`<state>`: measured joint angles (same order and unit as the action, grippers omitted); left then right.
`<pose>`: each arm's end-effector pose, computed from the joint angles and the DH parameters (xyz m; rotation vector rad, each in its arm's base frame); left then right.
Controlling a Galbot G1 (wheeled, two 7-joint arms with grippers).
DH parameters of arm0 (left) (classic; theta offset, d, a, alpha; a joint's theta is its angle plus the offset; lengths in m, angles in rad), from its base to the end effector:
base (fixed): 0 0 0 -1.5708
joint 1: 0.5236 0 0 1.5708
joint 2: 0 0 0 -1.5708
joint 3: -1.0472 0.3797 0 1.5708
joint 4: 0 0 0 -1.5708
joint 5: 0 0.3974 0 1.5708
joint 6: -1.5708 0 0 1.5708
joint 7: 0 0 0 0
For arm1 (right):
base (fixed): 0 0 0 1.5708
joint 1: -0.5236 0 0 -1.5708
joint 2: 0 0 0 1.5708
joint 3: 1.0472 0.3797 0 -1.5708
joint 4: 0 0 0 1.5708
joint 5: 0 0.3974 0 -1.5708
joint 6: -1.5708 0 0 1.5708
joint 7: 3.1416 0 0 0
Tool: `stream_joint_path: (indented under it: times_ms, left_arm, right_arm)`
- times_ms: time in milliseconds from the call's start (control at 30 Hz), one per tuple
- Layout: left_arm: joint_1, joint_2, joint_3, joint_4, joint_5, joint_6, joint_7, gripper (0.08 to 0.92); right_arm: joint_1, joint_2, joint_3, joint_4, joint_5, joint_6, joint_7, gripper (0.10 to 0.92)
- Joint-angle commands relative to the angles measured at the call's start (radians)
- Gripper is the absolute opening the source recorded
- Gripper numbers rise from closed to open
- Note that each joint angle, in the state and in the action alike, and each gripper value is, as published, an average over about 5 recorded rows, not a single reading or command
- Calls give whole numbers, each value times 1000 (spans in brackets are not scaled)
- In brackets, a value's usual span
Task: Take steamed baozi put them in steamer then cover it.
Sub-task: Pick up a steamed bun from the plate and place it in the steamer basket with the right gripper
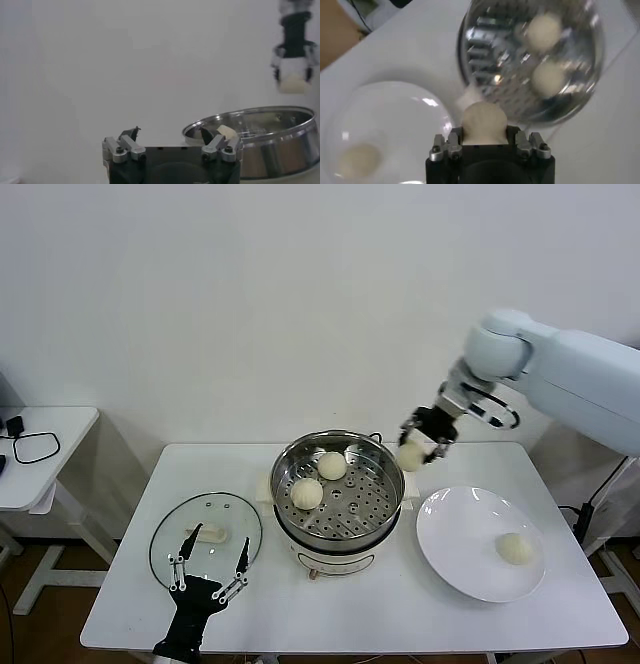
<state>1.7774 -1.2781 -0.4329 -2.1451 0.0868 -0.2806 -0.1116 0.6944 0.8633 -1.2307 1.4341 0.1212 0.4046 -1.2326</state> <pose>0.1371 0.0183 -0.3450 0.2706 2.9796 0.3274 0.5851 0.0122 0.0280 2.0008 -0.7734 2.1262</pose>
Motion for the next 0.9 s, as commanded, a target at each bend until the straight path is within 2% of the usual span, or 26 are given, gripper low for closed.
stream_joint_path:
  times_ms: [33, 233, 467, 900]
  left_arm:
    - [0, 2, 1, 2, -1, -2, 0, 823]
    - [-1, 4, -1, 2, -4, -3, -1, 823]
    - [0, 2, 0, -1, -5, -5, -2, 823]
    - [5, -1, -4, 2, -5, -16, -4, 823]
  right_arm:
    - [53, 159, -30, 102, -81, 188, 34, 591]
    - [-49, 161, -39, 155, -233, 303, 72, 586]
    - [-143, 166, -24, 141, -362, 386, 94, 585]
    - [-231, 178, -5, 104, -453, 408, 103, 595]
